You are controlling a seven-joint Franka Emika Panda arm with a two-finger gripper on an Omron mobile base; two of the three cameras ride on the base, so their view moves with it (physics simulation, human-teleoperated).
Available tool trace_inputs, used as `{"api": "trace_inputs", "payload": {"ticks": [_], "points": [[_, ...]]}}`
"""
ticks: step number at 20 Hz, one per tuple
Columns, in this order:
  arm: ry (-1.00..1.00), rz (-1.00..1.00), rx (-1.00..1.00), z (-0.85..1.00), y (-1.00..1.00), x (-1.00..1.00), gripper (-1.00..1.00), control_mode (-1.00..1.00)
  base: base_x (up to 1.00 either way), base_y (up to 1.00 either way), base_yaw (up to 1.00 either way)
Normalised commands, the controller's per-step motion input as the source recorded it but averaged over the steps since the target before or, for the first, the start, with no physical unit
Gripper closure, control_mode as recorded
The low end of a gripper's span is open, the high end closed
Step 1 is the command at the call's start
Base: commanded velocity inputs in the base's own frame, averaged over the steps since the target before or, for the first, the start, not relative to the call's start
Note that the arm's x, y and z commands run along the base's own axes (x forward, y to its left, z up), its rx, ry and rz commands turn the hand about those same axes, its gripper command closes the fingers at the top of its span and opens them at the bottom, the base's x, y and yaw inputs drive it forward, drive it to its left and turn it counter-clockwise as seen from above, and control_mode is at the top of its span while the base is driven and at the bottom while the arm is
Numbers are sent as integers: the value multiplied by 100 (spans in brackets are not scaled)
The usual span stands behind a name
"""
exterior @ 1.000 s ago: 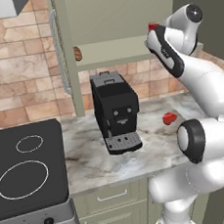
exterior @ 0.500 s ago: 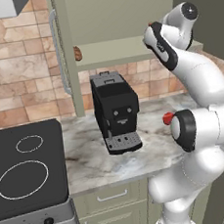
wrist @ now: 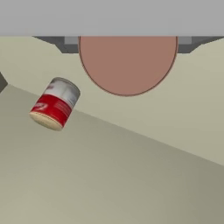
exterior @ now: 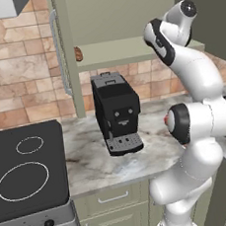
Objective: Pick the cans from the counter and place them in their designated side in the cabinet.
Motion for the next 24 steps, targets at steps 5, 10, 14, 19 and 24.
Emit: {"api": "trace_inputs", "payload": {"ticks": [5,10,14,19,24], "points": [[4,0,0,-10,-2,27,100,-100,0,0,0],[5,0,0,-13,-4,32,100,-100,0,0,0],[4,0,0,-16,-4,31,100,-100,0,0,0],[2,0,0,-22,-2,35,100,-100,0,0,0],[2,0,0,-23,0,36,100,-100,0,0,0]]}}
